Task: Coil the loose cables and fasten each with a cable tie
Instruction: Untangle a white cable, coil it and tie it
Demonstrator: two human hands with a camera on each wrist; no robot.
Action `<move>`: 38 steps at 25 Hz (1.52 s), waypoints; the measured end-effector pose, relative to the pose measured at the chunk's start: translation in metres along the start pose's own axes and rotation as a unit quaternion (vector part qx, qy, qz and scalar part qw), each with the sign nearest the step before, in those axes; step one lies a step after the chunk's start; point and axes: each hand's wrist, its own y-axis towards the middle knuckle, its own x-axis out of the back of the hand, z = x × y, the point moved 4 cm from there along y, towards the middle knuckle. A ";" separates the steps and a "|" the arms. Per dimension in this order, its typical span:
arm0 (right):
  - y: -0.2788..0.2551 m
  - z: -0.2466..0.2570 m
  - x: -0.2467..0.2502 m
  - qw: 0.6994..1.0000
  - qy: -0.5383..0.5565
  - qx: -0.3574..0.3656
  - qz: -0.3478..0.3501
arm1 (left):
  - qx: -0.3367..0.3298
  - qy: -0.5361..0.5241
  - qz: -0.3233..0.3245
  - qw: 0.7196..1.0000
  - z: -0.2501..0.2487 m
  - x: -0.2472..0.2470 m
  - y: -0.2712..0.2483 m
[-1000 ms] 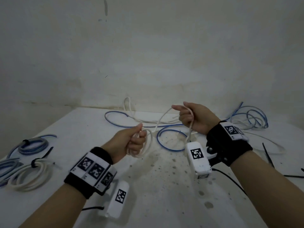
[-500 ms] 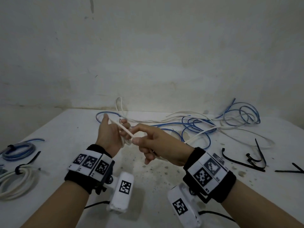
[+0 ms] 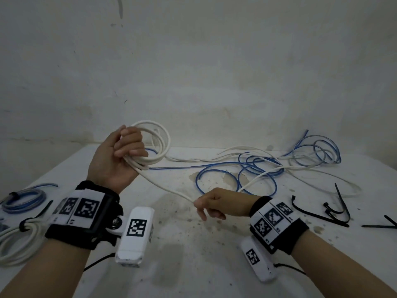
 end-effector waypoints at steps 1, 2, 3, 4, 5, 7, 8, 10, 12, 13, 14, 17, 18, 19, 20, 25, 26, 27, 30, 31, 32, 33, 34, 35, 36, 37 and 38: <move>0.000 -0.007 0.008 0.999 -0.019 -0.025 -0.008 | 0.013 0.014 0.027 0.999 -0.002 -0.005 -0.002; -0.002 -0.014 0.019 0.997 -0.043 -0.052 -0.029 | 0.034 0.020 0.060 0.997 0.000 -0.009 -0.003; -0.004 -0.018 0.033 0.993 -0.067 -0.075 -0.060 | 0.065 0.018 0.094 0.993 0.003 -0.014 -0.005; -0.008 -0.020 0.047 0.988 -0.081 -0.093 -0.094 | 0.096 0.017 0.121 0.988 0.007 -0.018 -0.007; -0.011 -0.018 0.060 0.983 -0.086 -0.102 -0.127 | 0.123 0.032 0.134 0.983 0.014 -0.021 -0.007; -0.015 -0.006 0.082 0.971 -0.092 -0.107 -0.192 | 0.157 0.171 0.075 0.970 0.038 -0.024 -0.004; -0.015 0.003 0.091 0.963 -0.095 -0.110 -0.225 | 0.156 0.283 0.012 0.946 0.051 -0.021 0.000; -0.012 0.020 0.100 0.948 -0.092 -0.126 -0.276 | 0.155 0.427 -0.084 0.887 0.077 -0.015 0.009; -0.007 0.037 0.097 0.943 -0.072 -0.123 -0.300 | 0.136 0.418 -0.153 0.885 0.098 -0.005 0.023; -0.006 0.044 0.091 0.948 -0.046 -0.113 -0.293 | 0.117 0.383 -0.189 0.896 0.103 0.000 0.030; -0.006 0.051 0.085 0.956 -0.006 -0.098 -0.275 | 0.095 0.351 -0.219 0.905 0.104 0.002 0.035; -0.010 0.063 0.058 0.970 0.133 -0.043 -0.199 | 0.048 0.280 -0.245 0.927 0.099 0.007 0.044; -0.012 0.065 0.049 0.974 0.136 -0.024 -0.178 | 0.040 0.272 -0.249 0.929 0.097 0.006 0.045; -0.013 0.066 0.041 0.979 0.120 -0.008 -0.162 | 0.033 0.276 -0.256 0.926 0.096 0.006 0.045; -0.014 0.067 0.035 0.983 0.100 0.004 -0.155 | 0.028 0.284 -0.267 0.920 0.095 0.007 0.045; -0.013 0.067 0.021 0.964 -0.094 0.064 -0.239 | -0.023 0.295 -0.328 0.897 0.092 -0.001 0.041; -0.011 0.067 0.018 0.953 -0.146 0.075 -0.255 | -0.042 0.291 -0.349 0.890 0.089 -0.003 0.041; -0.011 0.068 0.015 0.944 -0.179 0.083 -0.265 | -0.061 0.283 -0.369 0.883 0.085 -0.004 0.042; -0.012 0.061 0.016 0.942 -0.191 0.113 -0.253 | -0.098 0.190 -0.377 0.901 0.073 -0.001 0.051; -0.014 0.056 0.016 0.947 -0.188 0.116 -0.233 | -0.102 0.141 -0.367 0.914 0.068 0.001 0.054; -0.015 0.048 0.018 0.953 -0.183 0.112 -0.212 | -0.100 0.092 -0.352 0.926 0.063 0.003 0.057; -0.017 0.037 0.019 0.960 -0.173 0.102 -0.192 | -0.101 0.044 -0.330 0.938 0.058 0.005 0.060; -0.020 0.025 0.022 0.968 -0.161 0.090 -0.173 | -0.106 -0.002 -0.301 0.948 0.053 0.005 0.064; -0.023 0.013 0.025 0.974 -0.143 0.077 -0.155 | -0.110 -0.031 -0.269 0.956 0.049 0.004 0.066; -0.026 0.000 0.029 0.980 -0.122 0.065 -0.143 | -0.101 -0.044 -0.233 0.966 0.046 0.000 0.066; -0.030 -0.011 0.036 0.983 -0.109 0.053 -0.137 | -0.078 -0.047 -0.185 0.978 0.045 -0.005 0.066; -0.035 -0.023 0.046 0.983 -0.118 0.031 -0.136 | -0.037 -0.058 -0.115 0.991 0.046 -0.012 0.065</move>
